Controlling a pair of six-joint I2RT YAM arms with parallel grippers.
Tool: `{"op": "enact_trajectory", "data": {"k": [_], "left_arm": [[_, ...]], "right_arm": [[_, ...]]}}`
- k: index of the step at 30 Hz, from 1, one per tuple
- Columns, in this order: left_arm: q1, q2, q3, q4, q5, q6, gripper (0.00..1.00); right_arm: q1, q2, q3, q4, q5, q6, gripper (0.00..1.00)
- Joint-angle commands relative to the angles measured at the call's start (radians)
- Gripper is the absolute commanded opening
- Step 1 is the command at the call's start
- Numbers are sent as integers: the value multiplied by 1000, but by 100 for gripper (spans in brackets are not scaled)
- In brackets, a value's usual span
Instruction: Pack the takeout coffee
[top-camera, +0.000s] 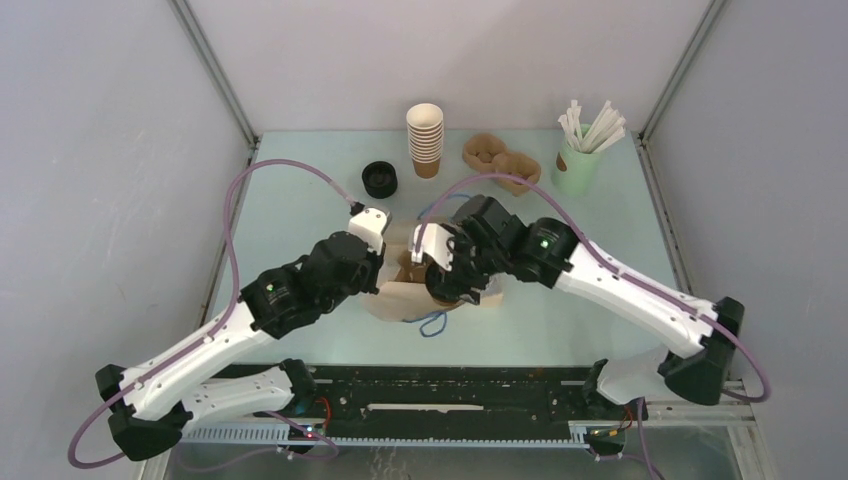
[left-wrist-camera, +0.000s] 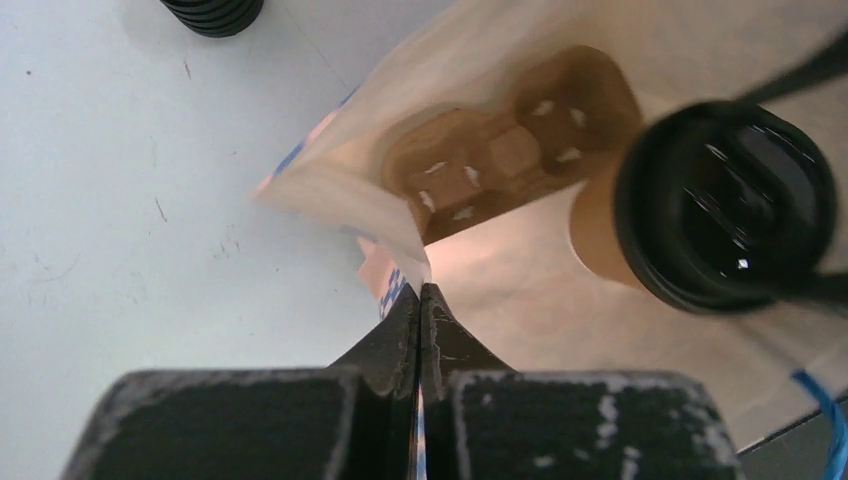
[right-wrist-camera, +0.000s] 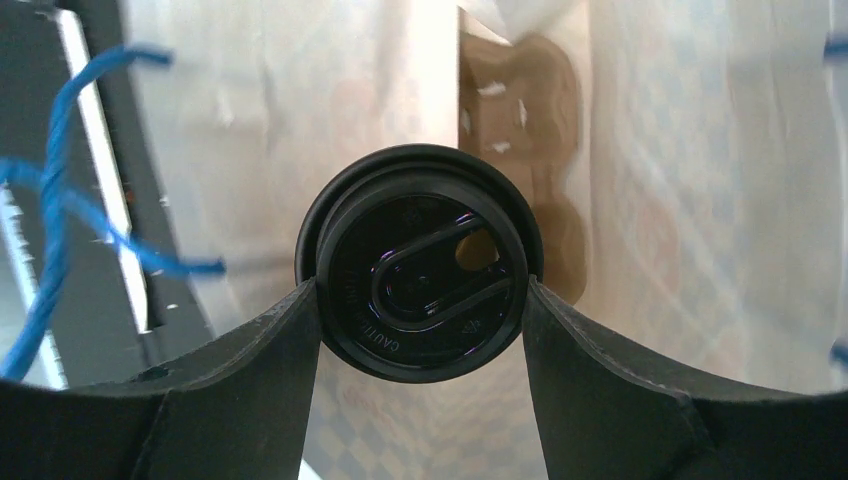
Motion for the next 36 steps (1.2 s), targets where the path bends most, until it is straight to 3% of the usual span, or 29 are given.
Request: {"op": "enact_trajectory", "data": {"k": [1, 6, 11, 18, 31, 36], "left_arm": [[-4, -7, 33, 33, -36, 14, 0], [-5, -36, -4, 64, -31, 3, 0], [-14, -59, -31, 87, -47, -17, 0], [-25, -70, -22, 92, -69, -8, 0], [-24, -46, -27, 246, -268, 126, 0], [-25, -30, -31, 259, -254, 142, 0]], "right_arm": [[72, -91, -55, 39, 35, 168, 37], [65, -15, -52, 243, 161, 147, 35], [12, 72, -49, 427, 167, 117, 33], [-46, 183, -27, 469, 153, 55, 32], [19, 53, -247, 560, 73, 58, 32], [52, -32, -341, 584, 58, 80, 32]]}}
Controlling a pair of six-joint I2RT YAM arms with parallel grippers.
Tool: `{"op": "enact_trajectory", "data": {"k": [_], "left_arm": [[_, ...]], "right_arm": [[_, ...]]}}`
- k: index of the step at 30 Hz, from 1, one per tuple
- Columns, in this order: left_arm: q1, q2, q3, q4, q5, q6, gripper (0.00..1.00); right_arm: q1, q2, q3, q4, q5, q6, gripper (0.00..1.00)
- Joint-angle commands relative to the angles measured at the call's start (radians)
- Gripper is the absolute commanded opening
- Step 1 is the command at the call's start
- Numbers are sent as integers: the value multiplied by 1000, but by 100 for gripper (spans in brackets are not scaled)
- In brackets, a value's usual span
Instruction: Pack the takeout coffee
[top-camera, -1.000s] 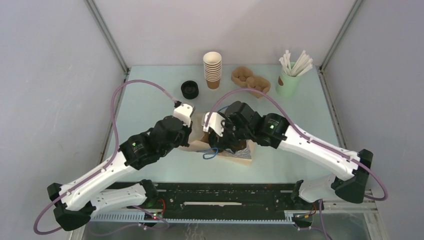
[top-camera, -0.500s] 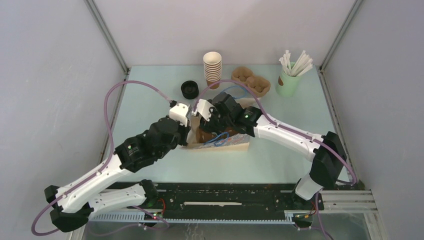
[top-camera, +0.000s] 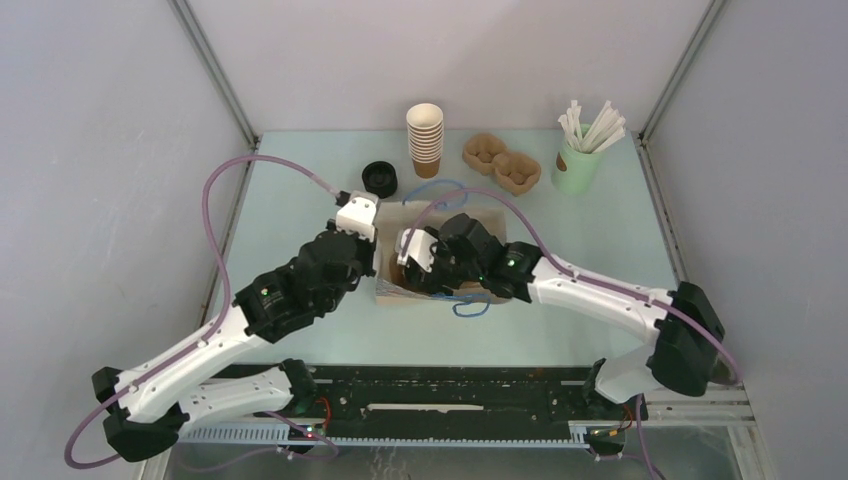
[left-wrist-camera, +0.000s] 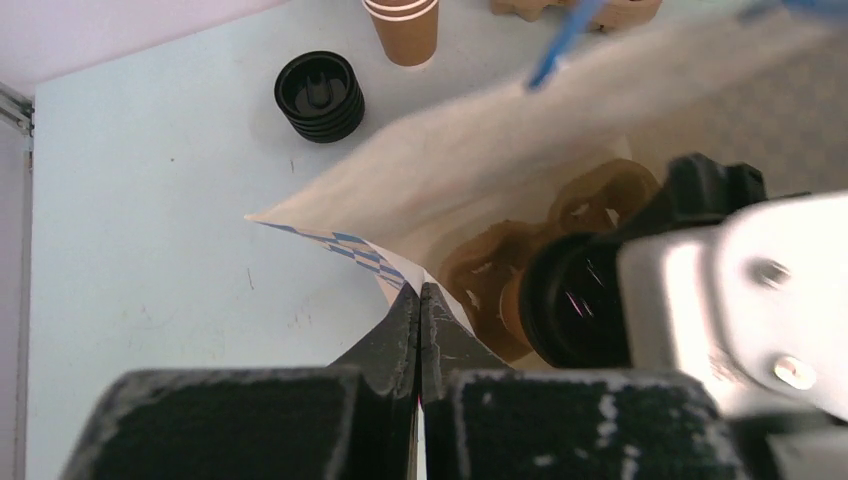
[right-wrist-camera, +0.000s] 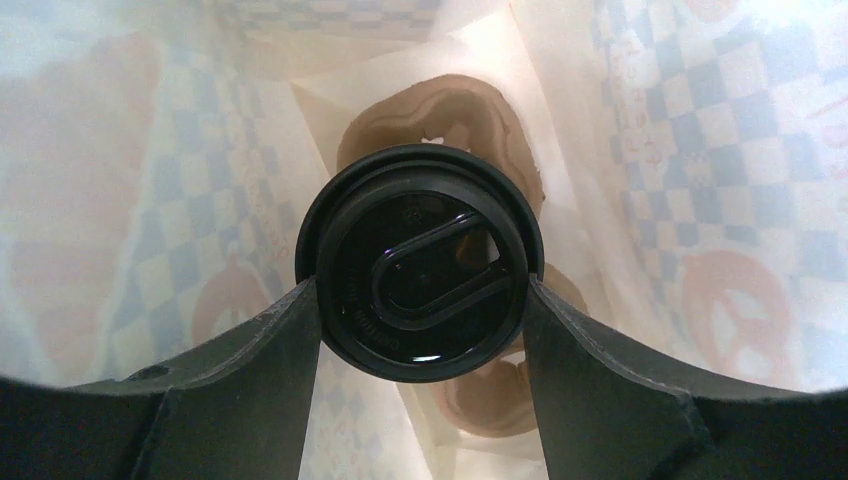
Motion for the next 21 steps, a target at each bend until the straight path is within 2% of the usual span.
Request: {"op": "enact_trajectory", "data": {"k": [1, 3, 7, 11, 14, 16, 19, 21], "left_arm": [[-7, -2, -34, 78, -40, 33, 0], [-19, -16, -61, 72, -37, 18, 0], [-41, -31, -71, 7, -21, -44, 0], [-42, -13, -5, -132, 94, -120, 2], [-32, 24, 117, -293, 105, -194, 11], [-1, 44, 185, -378, 107, -240, 25], [110, 86, 273, -467, 218, -306, 37], [199, 127, 316, -501, 349, -342, 43]], "right_arm": [[40, -104, -72, 70, -46, 23, 33], [64, -108, -95, 92, -48, 19, 33], [97, -93, -97, 106, 48, 21, 33], [127, -87, -102, 130, 110, 34, 33], [136, -92, -100, 156, 116, 70, 34], [137, -95, -100, 167, 122, 88, 34], [139, -93, -101, 165, 116, 92, 34], [138, -90, -99, 168, 118, 96, 34]]}}
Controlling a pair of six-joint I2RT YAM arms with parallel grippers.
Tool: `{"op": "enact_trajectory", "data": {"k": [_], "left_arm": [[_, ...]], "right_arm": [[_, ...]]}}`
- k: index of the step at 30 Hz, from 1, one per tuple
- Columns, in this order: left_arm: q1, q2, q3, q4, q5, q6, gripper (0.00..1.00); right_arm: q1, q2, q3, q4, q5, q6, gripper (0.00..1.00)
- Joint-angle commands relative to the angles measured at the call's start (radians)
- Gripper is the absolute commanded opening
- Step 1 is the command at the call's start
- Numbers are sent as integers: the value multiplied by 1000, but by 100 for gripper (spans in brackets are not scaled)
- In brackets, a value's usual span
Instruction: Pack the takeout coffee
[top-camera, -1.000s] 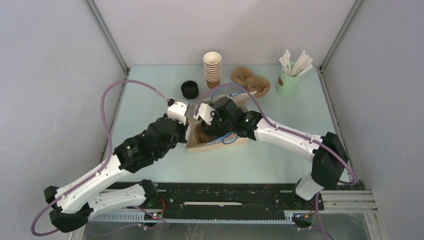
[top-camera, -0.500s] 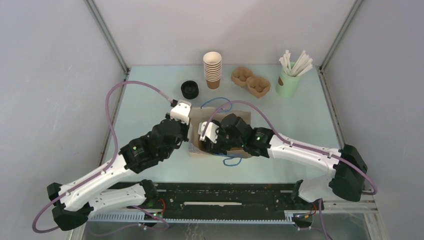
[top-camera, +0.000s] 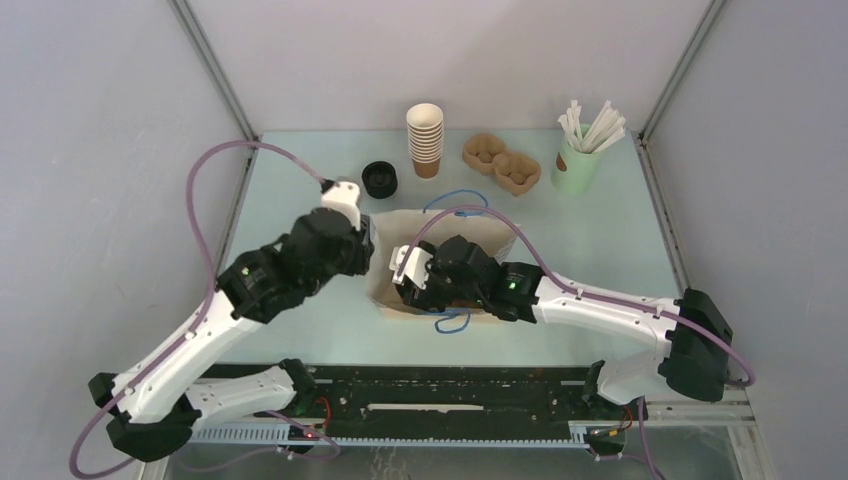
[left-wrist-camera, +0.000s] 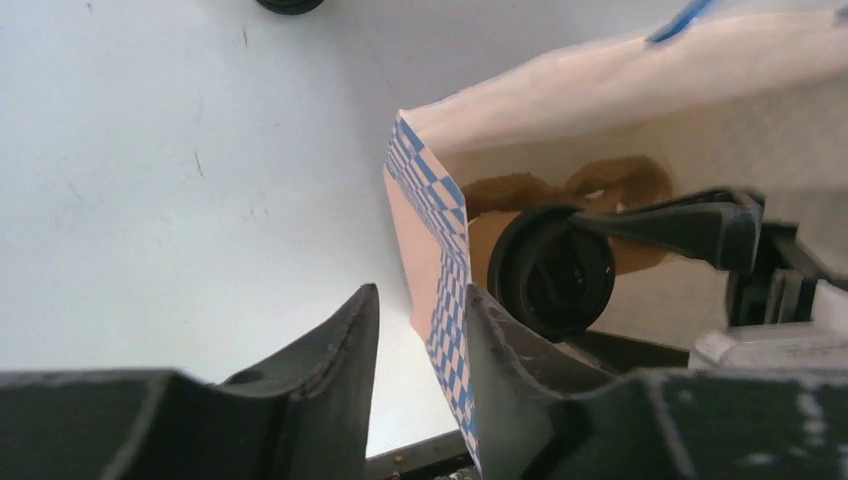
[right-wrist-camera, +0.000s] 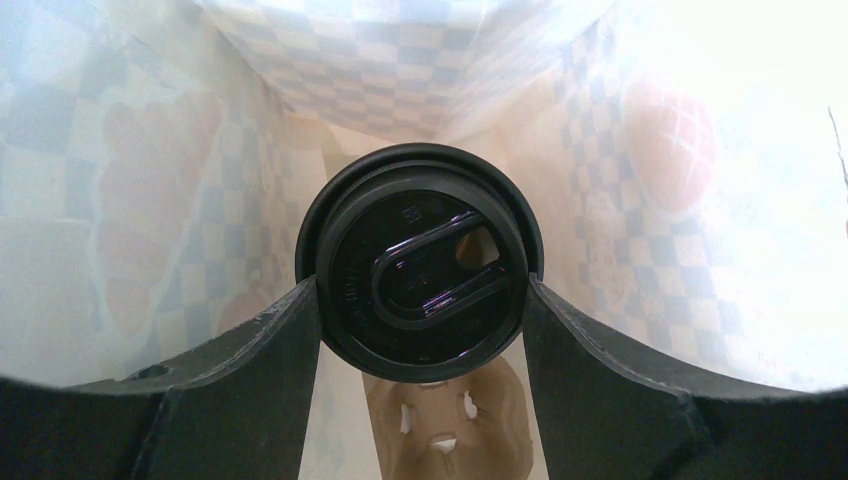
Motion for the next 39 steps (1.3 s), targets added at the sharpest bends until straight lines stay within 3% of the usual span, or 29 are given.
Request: {"op": "enact_trajectory", "data": {"k": [1, 5, 8, 15, 20, 25, 32, 34, 36, 39], "left_arm": [[163, 70, 141, -163, 250, -135, 47], [206, 198, 272, -269, 354, -154, 69], [208, 275, 330, -331, 372, -164, 80], [207, 350, 468, -427, 282, -204, 88], [207, 402, 508, -440, 247, -226, 71], [205, 440, 503, -422, 260, -220, 61], [183, 545, 611, -477, 213, -191, 67], [182, 556, 598, -482, 198, -180, 59], [182, 560, 583, -476, 173, -168, 42], [183, 536, 565, -428, 139, -120, 27]], "right_arm": [[11, -4, -1, 61, 18, 38, 34], [13, -4, -1, 88, 20, 35, 34], [13, -4, -1, 92, 22, 37, 34], [13, -28, -17, 106, 23, 35, 34], [13, -46, -34, 115, 31, 43, 34], [13, -55, -35, 118, 34, 34, 34], [13, -55, -35, 115, 43, 32, 34], [13, -53, -36, 120, 44, 31, 34], [13, -52, -35, 124, 48, 31, 34], [11, -56, -35, 120, 50, 34, 34]]}}
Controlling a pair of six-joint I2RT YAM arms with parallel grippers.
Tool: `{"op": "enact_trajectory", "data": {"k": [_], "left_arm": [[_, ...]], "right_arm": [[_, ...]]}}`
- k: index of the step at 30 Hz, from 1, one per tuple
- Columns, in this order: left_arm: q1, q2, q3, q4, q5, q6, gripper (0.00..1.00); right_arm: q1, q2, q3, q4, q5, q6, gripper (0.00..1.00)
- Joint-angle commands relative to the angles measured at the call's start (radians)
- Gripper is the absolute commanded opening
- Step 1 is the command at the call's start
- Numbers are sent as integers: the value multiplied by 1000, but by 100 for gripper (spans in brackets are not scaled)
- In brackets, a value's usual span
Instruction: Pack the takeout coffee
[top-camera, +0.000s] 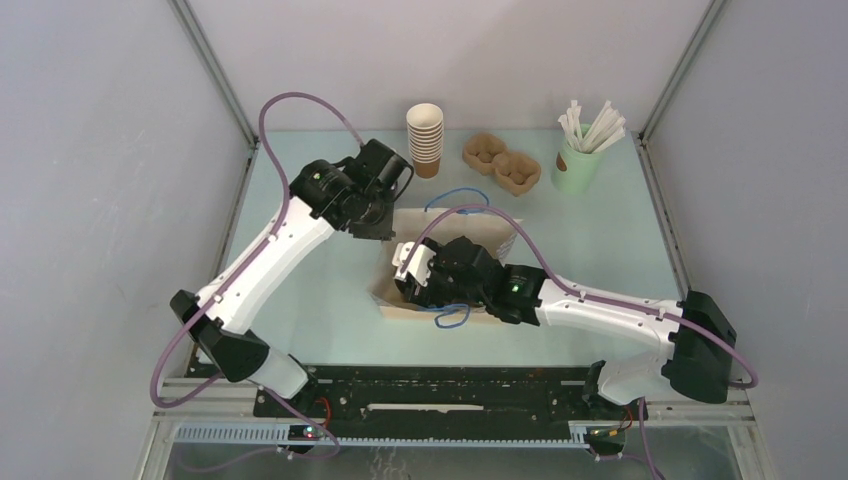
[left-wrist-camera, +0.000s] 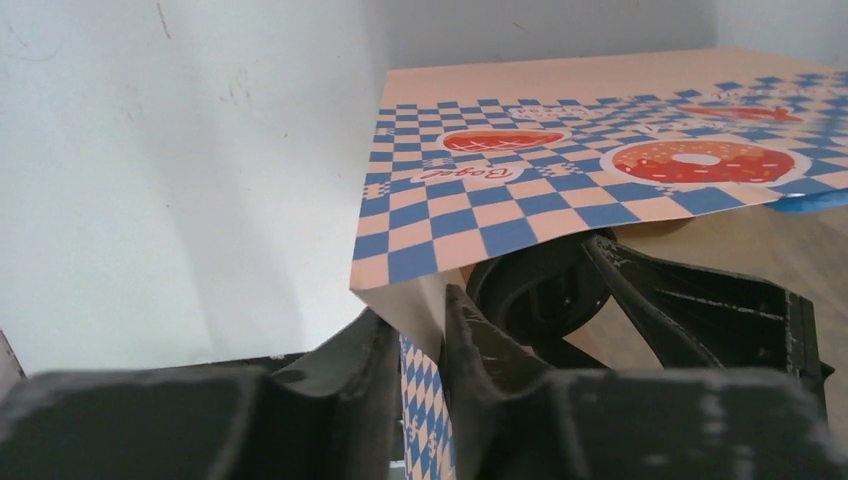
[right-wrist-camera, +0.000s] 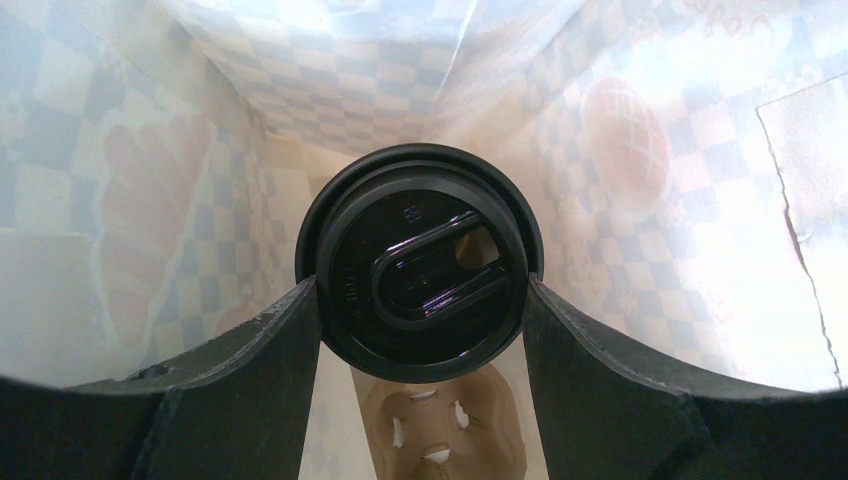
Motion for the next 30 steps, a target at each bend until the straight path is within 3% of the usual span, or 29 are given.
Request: {"op": "enact_trajectory", "data": {"k": [1, 4, 5, 15, 30], "left_arm": [[-3, -43, 1, 60, -72, 86, 22], [-4, -98, -38, 150, -86, 141, 2], [-4, -119, -56, 184, -75, 165, 0], [-46, -467, -468, 696, -9, 331, 0], [-139, -504, -547, 761, -55, 341, 0]], "right_arm": [[10, -39, -1, 45, 12, 8, 34], [5, -57, -1, 36, 10, 16, 34], [2, -64, -1, 33, 8, 19, 34], [-57, -89, 45, -12, 8, 13, 34], [-111, 32, 109, 7, 105, -26, 32]]}}
